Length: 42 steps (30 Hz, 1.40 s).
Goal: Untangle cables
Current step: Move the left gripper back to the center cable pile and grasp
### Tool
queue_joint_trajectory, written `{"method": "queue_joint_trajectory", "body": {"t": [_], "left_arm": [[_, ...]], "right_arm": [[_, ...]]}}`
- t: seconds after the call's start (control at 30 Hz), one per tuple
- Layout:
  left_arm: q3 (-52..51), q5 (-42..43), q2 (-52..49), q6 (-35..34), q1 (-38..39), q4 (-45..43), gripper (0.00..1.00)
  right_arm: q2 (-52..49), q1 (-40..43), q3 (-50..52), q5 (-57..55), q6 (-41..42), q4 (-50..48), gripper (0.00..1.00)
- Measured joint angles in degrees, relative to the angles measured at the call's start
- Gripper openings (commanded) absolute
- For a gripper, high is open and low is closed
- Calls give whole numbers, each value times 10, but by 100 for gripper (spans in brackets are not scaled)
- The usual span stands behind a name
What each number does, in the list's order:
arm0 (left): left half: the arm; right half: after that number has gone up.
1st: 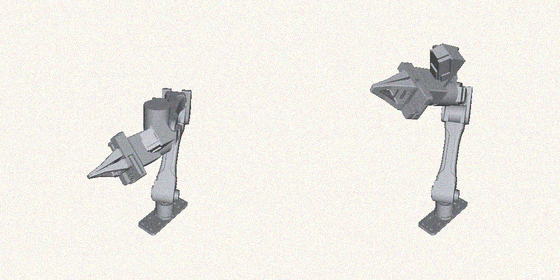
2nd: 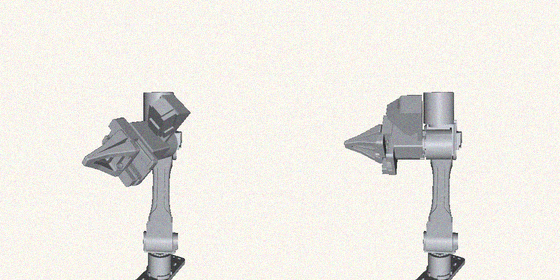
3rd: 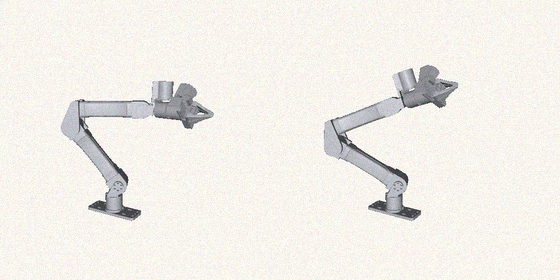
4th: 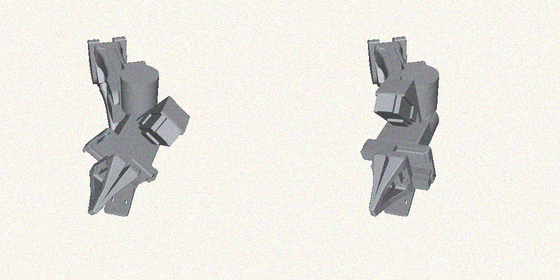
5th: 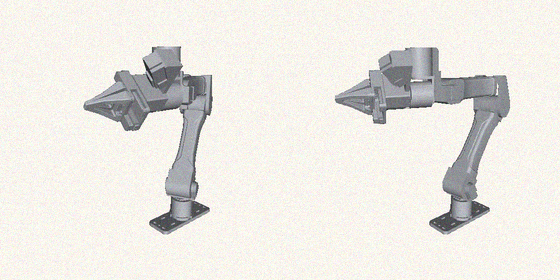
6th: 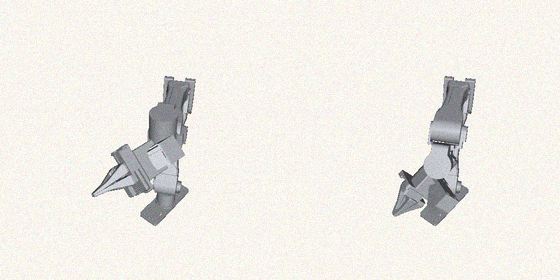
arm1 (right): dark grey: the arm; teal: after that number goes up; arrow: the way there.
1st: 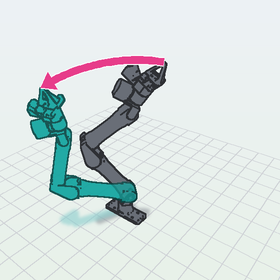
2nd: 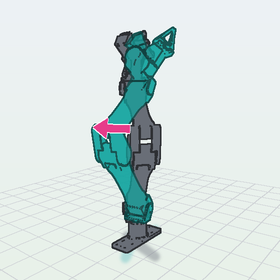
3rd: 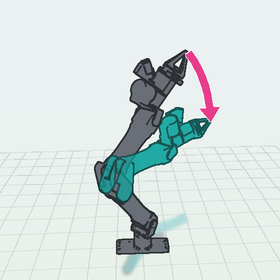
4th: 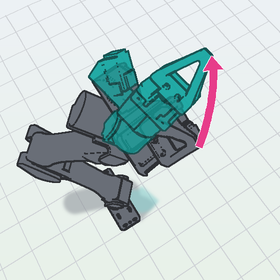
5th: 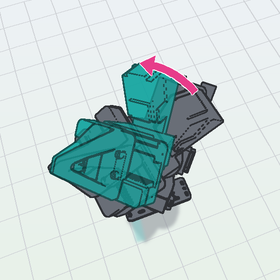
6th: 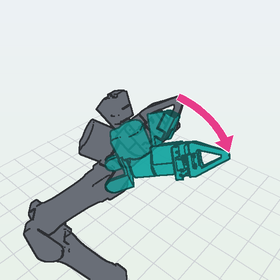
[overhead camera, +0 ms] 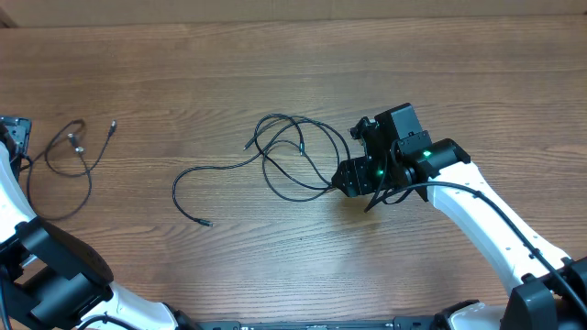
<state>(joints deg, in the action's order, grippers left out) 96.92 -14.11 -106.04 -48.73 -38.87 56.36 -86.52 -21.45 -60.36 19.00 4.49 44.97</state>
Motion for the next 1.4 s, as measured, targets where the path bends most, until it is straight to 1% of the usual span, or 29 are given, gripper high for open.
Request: {"method": "queue_joint_trajectory", "body": {"t": [0.13, 0.3, 0.47, 0.5, 0.6, 0.7, 0.73, 0.83, 0.93, 0.97, 1.03, 1.13, 1.27, 1.4], "left_arm": [[0, 37, 0, 9, 0, 12, 100], [0, 128, 0, 28, 3, 35, 100], [0, 203, 0, 90, 29, 41, 100], [0, 220, 0, 117, 42, 43, 100], [0, 266, 0, 196, 87, 43, 100], [0, 312, 0, 272, 148, 45, 100], [0, 325, 0, 299, 180, 49, 100], [0, 342, 0, 339, 241, 52, 100], [0, 352, 0, 363, 311, 55, 100], [0, 354, 0, 369, 333, 55, 100], [0, 354, 0, 373, 377, 56, 100], [0, 354, 0, 370, 440, 59, 100], [0, 347, -6, 330, 506, 73, 100], [0, 329, -37, 251, 550, 99, 99]], "right_arm": [[0, 0, 0, 0, 0, 0, 70], [0, 0, 0, 0, 0, 0, 70], [0, 0, 0, 0, 3, 0, 73], [0, 0, 0, 0, 6, 0, 75], [0, 0, 0, -3, 20, 0, 76], [0, 1, 0, -27, 57, 3, 78], [0, 3, 0, -43, 79, 8, 78], [0, 17, 0, -68, 114, 19, 78], [0, 44, 0, -81, 141, 35, 79], [0, 57, 0, -86, 150, 41, 79], [0, 85, 0, -91, 169, 54, 82], [0, 132, 0, -93, 188, 69, 100], [0, 183, 0, -88, 199, 91, 100], [0, 204, 0, -87, 200, 104, 100]]}}
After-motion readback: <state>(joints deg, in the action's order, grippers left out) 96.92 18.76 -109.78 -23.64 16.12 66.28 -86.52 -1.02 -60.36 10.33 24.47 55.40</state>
